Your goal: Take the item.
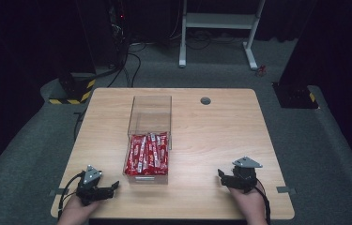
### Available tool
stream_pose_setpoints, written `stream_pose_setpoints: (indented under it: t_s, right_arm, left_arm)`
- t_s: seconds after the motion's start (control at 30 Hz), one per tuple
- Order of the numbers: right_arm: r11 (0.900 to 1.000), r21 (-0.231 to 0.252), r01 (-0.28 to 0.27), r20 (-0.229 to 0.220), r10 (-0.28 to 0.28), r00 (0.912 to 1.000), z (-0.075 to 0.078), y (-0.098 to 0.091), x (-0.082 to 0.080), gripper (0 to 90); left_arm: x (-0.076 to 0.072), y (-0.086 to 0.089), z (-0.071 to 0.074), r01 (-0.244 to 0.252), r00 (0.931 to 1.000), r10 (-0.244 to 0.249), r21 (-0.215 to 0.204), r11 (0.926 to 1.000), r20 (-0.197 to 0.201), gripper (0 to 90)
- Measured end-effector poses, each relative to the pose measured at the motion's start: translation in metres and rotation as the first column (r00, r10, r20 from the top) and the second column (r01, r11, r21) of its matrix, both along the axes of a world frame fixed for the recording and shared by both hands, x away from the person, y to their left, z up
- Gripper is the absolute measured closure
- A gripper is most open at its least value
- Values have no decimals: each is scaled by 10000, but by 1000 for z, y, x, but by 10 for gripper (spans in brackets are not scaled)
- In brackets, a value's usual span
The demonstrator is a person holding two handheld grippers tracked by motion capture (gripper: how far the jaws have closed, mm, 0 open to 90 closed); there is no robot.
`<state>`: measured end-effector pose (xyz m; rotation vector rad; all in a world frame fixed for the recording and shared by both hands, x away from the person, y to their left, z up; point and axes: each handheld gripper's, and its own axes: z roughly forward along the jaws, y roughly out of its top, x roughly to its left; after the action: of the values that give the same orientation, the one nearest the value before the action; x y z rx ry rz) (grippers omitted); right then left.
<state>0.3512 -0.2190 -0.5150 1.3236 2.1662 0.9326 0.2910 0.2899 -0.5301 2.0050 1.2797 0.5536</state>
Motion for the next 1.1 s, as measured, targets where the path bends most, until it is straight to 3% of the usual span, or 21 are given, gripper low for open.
stream_pose_setpoints:
  t_s: [1.1]
  right_arm:
    - [9973, 202, -710, 379, 702, 9968, 1, 15, -5, 183]
  left_arm:
    - [0, 0, 0, -10, 10000, 10, -4, 10000, -9, 144]
